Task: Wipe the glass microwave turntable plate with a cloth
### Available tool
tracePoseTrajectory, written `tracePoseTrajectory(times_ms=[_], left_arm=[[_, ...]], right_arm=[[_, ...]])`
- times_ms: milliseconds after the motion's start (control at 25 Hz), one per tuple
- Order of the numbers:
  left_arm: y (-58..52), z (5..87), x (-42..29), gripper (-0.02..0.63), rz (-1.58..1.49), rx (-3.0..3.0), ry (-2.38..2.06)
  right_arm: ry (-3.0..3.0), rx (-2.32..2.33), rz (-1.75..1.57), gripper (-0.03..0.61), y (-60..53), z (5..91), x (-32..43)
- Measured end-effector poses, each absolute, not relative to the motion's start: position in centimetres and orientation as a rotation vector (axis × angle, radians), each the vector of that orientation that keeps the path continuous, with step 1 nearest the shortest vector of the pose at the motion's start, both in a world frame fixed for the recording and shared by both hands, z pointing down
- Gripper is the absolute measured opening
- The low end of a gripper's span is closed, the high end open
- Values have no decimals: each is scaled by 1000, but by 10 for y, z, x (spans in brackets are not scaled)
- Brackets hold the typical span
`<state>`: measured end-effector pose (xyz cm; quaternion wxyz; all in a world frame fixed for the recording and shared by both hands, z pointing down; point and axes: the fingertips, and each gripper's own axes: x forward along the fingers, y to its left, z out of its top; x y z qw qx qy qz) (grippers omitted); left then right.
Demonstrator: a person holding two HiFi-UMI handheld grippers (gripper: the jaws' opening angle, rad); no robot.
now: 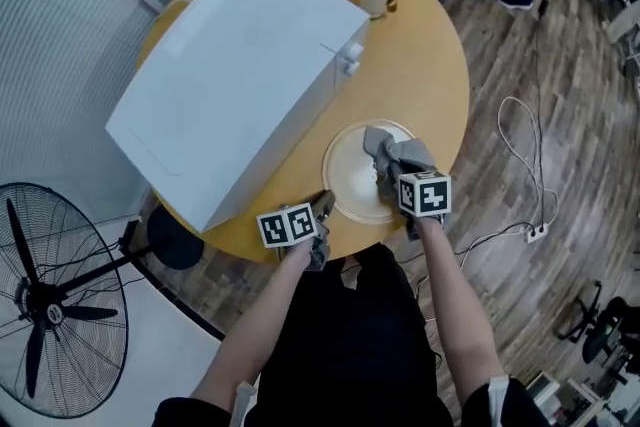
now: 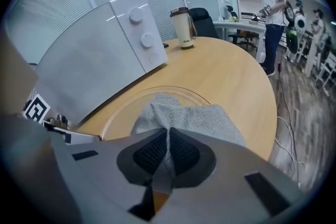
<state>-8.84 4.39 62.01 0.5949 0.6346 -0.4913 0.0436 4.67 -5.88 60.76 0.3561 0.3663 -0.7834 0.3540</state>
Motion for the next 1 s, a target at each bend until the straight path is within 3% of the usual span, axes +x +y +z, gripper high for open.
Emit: tracePoseTrajectory(times_ms=[480,1000], left_arm=[[49,606,-105,40,54,1393,-1348],[11,466,-90,12,-36,1691,-1600]], right_arm=[[-2252,833,768,26,-57,535,72],[-2546,807,648,26,-67,433,88]])
